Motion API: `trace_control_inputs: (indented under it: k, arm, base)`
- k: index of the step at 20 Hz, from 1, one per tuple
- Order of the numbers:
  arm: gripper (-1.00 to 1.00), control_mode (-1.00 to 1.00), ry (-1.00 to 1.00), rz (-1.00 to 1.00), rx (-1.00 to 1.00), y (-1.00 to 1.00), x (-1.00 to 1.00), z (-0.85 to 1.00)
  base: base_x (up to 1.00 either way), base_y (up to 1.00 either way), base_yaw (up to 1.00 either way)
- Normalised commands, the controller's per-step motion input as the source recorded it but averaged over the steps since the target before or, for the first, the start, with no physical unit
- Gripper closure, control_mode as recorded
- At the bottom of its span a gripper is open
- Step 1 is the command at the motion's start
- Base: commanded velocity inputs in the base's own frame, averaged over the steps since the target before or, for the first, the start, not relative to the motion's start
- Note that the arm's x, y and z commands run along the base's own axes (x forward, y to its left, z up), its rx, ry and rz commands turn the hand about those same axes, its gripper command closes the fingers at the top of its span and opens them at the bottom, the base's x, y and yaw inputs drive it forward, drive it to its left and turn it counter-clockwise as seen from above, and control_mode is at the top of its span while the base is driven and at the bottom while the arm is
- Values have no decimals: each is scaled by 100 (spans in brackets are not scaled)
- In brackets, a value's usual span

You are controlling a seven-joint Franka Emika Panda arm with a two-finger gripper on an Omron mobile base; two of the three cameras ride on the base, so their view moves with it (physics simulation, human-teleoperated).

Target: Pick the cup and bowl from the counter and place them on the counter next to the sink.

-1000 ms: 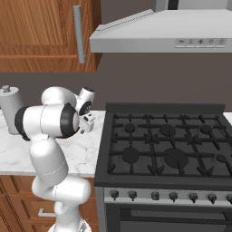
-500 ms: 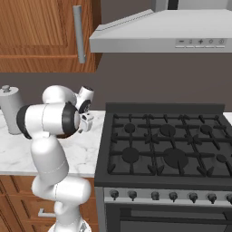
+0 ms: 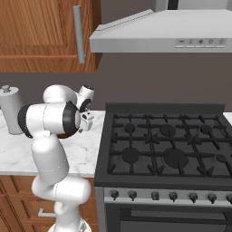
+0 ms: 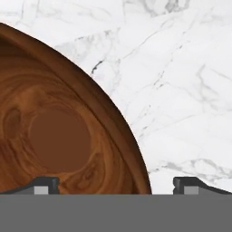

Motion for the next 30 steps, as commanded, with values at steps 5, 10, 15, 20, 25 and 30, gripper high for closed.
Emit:
trace_control_inputs:
  k: [5,10,15,20,25,30]
  arm:
    - [-100,-100,0,0,0,0,0,0]
    - [100,-100,0,0,0,0,0,0]
    - [100,-100,0,0,0,0,0,0]
    - [100,-100,0,0,0,0,-1,0]
    - [100,-100,-1,-8,2,-35,-39,9]
    - [100,-100,-4,-8,7,-46,-56,11]
  base:
    - [0,0,0]
    - [0,0,0]
    - [0,0,0]
    - [0,0,0]
    - [0,0,0]
    - [0,0,0]
